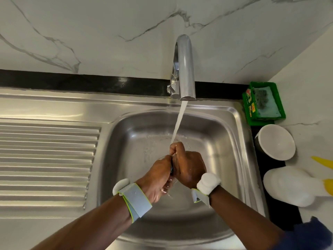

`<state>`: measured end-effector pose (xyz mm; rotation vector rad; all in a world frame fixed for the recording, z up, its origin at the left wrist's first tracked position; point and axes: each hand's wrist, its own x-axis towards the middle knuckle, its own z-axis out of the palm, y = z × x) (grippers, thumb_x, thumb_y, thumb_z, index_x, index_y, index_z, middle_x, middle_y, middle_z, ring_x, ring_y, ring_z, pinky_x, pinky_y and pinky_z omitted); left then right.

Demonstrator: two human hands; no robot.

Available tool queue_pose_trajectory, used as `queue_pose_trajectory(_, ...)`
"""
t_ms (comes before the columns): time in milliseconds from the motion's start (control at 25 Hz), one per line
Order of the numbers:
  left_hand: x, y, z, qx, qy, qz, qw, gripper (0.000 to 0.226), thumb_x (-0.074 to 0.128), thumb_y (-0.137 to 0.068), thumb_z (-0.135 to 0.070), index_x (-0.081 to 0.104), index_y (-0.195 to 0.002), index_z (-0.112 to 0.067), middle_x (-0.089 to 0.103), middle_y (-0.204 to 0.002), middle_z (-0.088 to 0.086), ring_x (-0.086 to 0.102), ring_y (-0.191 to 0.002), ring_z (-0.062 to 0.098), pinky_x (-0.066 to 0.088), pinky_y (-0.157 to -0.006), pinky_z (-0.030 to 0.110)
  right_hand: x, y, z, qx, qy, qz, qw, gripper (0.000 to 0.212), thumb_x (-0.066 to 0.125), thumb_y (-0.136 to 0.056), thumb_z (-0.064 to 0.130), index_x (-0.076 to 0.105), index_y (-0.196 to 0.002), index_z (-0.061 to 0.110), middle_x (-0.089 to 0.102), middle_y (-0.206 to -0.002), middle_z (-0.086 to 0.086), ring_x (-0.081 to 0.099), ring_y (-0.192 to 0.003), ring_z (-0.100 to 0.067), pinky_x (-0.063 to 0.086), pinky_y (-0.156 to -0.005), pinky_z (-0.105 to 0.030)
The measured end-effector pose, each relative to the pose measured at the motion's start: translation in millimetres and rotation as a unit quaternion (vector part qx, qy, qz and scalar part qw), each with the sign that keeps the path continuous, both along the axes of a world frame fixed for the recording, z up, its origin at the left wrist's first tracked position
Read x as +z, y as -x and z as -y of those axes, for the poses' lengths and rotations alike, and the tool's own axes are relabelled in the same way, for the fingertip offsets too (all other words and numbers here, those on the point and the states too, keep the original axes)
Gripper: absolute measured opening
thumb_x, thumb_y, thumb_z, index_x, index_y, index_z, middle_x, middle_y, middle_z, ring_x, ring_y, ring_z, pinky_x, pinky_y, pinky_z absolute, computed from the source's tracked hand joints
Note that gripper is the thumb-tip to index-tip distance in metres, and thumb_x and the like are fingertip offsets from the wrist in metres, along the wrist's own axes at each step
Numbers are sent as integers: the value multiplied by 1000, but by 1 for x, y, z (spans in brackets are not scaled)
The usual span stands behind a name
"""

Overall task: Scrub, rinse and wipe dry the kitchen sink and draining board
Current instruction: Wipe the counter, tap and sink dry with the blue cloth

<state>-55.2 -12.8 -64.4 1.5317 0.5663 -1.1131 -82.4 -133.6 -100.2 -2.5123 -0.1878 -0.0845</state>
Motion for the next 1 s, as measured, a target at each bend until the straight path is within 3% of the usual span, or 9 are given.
queue_pose_trajectory(120, -8, -14, -14, -133, -126, 165, 969, 70, 42, -100, -68, 41, -48, -21, 41, -45, -8, 39, -44, 15, 33, -55, 28, -10, 6, -1, -145, -66, 13, 987, 25, 33, -98, 41, 43, -115, 26, 64, -64, 10, 61, -54, -17, 45, -50, -28)
queue_pose_trajectory(200, -6, -33, -26, -79, -161, 280, 943, 68, 48, -98, -68, 42, -50, -19, 40, -43, -9, 41, -47, 14, 38, -60, 30, -10, 9, 7, -320, -151, -5, 935, 36, 29, -99, 55, 49, -110, 28, 67, -75, 10, 67, -66, -19, 49, -57, -31)
queue_pose_trajectory(360, 28, -101, -6, -36, -137, 501, 854, 16, 69, -95, -40, 64, -101, -26, 63, -75, -16, 58, -66, -4, 50, -68, 23, 5, -3, 28, -402, -348, -127, 837, 30, 62, -93, 53, 51, -108, 29, 67, -83, 4, 61, -66, -11, 47, -60, -28)
queue_pose_trajectory(440, 47, -136, 17, -62, -130, 521, 841, 28, 75, -91, -25, 67, -117, -21, 68, -88, -17, 64, -79, 0, 49, -77, 18, 16, -12, 31, -385, -419, -153, 808, 34, 72, -88, 43, 52, -109, 27, 67, -79, -6, 56, -56, -12, 42, -51, -26)
queue_pose_trajectory(520, 54, -154, 30, -88, -147, 536, 827, 11, 78, -86, -13, 72, -94, -19, 63, -79, -10, 65, -82, 12, 41, -73, 15, 25, -19, 30, -373, -448, -153, 798, 31, 72, -90, 34, 54, -109, 19, 70, -79, -12, 60, -55, -12, 45, -49, -23)
queue_pose_trajectory(600, 52, -159, 32, -129, -173, 596, 774, 23, 77, -83, -5, 62, -73, -20, 61, -70, -5, 67, -77, 22, 42, -70, 20, 30, -20, 30, -370, -465, -150, 790, 27, 72, -92, 28, 55, -109, 15, 74, -86, -15, 63, -59, -13, 48, -52, -20)
queue_pose_trajectory(680, 43, -165, 38, -182, -170, 616, 747, 9, 72, -84, 0, 65, -80, -2, 70, -81, 10, 69, -81, 35, 55, -74, 35, 27, -17, 29, -379, -472, -160, 780, 26, 72, -92, 25, 56, -109, 14, 74, -88, -14, 63, -60, -14, 48, -52, -21)
queue_pose_trajectory(840, 32, -198, 46, -278, -169, 577, 749, 24, 48, -91, -7, 56, -110, 6, 62, -109, 34, 63, -97, 50, 56, -85, 63, 17, -9, 19, -388, -430, -157, 800, 18, 74, -89, 29, 66, -103, 19, 71, -89, -8, 63, -72, -16, 53, -61, -28)
queue_pose_trajectory(1000, 44, -167, 29, -191, -105, 560, 799, 18, 69, -92, -11, 66, -110, -13, 73, -103, 6, 69, -94, 26, 58, -86, 42, 26, 1, 22, -369, -374, -125, 841, 27, 62, -96, 27, 70, -76, 10, 64, -68, -3, 54, -63, -11, 47, -64, -33)
